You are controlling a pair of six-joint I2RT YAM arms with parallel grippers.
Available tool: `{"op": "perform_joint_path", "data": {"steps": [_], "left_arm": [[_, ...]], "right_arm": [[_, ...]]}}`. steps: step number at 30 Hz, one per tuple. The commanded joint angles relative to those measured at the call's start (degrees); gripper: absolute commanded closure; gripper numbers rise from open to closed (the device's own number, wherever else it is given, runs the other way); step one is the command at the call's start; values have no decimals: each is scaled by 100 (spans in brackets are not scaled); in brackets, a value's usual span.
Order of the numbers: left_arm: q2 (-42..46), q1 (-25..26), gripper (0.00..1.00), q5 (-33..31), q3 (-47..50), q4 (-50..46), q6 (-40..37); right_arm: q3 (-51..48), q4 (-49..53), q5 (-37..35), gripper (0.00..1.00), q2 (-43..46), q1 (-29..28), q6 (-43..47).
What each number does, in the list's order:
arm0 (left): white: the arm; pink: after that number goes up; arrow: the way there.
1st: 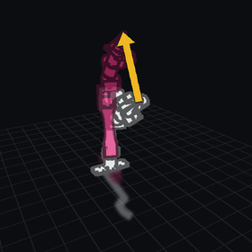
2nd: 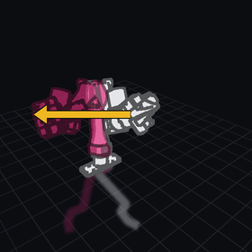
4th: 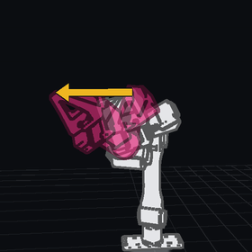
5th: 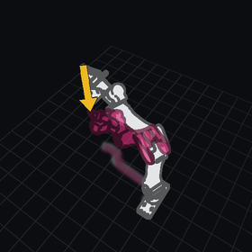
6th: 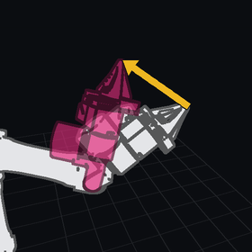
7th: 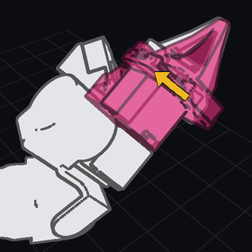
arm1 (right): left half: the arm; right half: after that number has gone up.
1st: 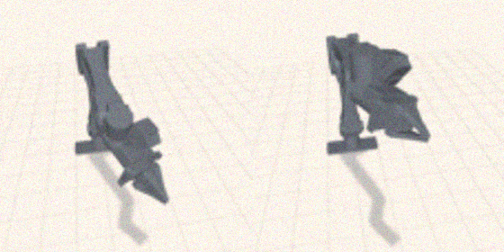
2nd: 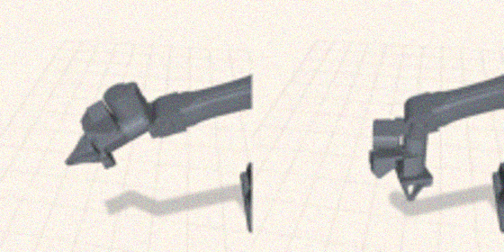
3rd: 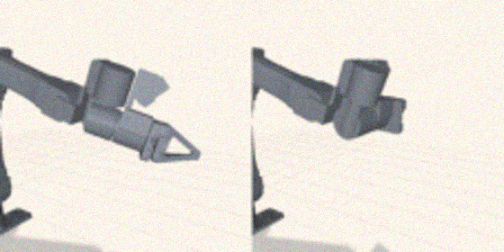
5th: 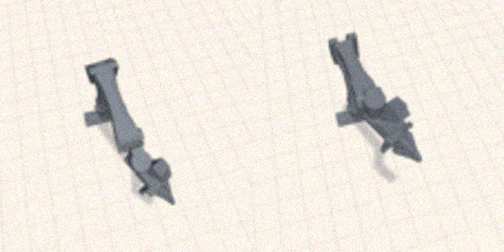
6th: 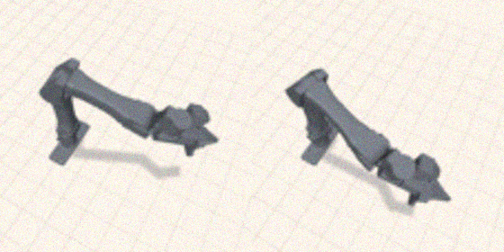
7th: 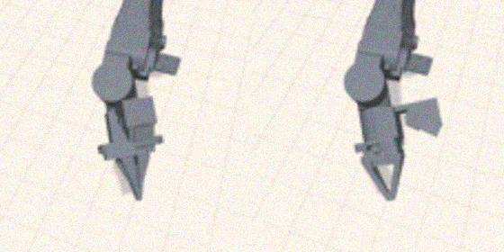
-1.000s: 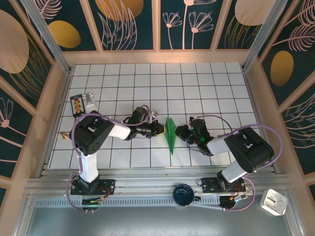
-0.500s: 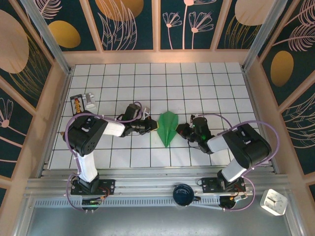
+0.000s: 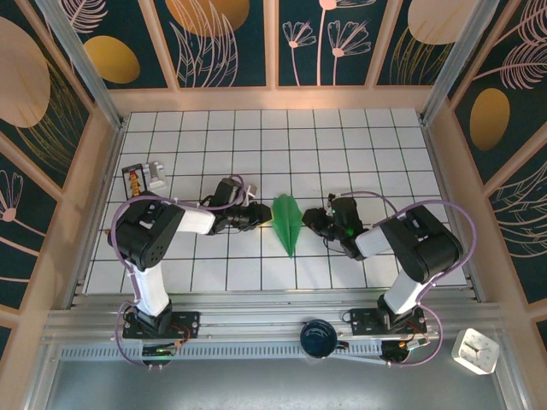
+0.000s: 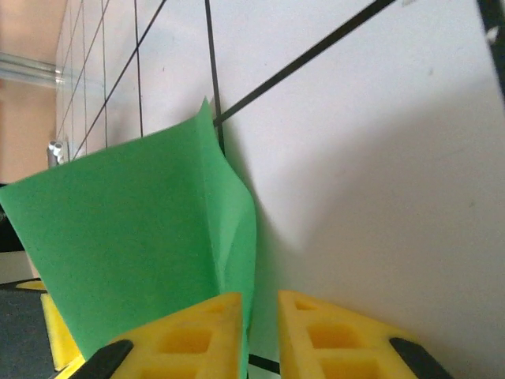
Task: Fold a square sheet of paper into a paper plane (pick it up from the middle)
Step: Move a paper plane to the center of the table, then reset both arms
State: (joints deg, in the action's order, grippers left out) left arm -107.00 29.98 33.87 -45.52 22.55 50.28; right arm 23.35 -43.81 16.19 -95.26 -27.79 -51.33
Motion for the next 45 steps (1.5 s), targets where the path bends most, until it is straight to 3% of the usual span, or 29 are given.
{"op": "perform_joint_path", "data": {"steps": [1, 5, 8, 11, 13, 16, 18, 21, 23, 27, 29, 35, 38, 39, 43, 45], "left_arm": [[303, -135, 63, -263, -156, -499, -412], [640, -376, 54, -527, -236, -873, -838], [1178, -680, 48, -963, -207, -1020, -1209], [1839, -914, 38, -2056, -124, -1115, -1705], [2369, -1009, 27, -3102, 40, -1053, -2116], [3114, -1114, 3, -4552, 448, -614, -2838], [3504, -1207, 1, -5402, 795, -179, -3303], [3887, -1462, 1, -6118, 1368, 668, -3872], [3929, -1672, 1, -6064, 1758, 1252, -4094], [3349, -1996, 1, -5803, 2162, 2139, -4456], [2945, -2112, 1, -5678, 2226, 2518, -4544], [2326, -2512, 1, -5149, 2345, 3161, -4622], [2238, -2851, 1, -4821, 2934, 4343, -4413], [2078, -2995, 1, -4573, 3140, 4940, -4319], [1945, -3037, 1, -4057, 3256, 5256, -4483], [1926, -3037, 1, -4055, 3251, 5259, -4483]], "right_arm": [[74, 407, -136, 76, 391, 166, 319], [168, 1142, -349, 67, 1053, 395, 759], [600, 2287, -1182, 56, 1767, 488, 1618], [1053, 3145, -2640, 44, 2346, 495, 2477], [1135, 3222, -3700, 30, 2627, 520, 2997], [984, 2788, -4868, 12, 2793, 612, 3725], [836, 2461, -5328, 1, 2728, 765, 4039], [692, 2129, -5477, 1, 2322, 1311, 4130], [582, 1833, -5350, 1, 1970, 1659, 4146], [-60, -167, -4969, 1, 1179, 1919, 5068], [32, -217, -4721, 1, 1043, 1957, 5148], [-535, -1775, -3114, 2, 1129, 2620, 4873], [-957, -2760, -2524, 2, 894, 2876, 4787], [-981, -2698, -2481, 1, 911, 2875, 4803], [-1314, -3865, -2316, 1, 492, 2788, 5011], [-1213, -3486, -2467, 1, 554, 2780, 4943]]}}
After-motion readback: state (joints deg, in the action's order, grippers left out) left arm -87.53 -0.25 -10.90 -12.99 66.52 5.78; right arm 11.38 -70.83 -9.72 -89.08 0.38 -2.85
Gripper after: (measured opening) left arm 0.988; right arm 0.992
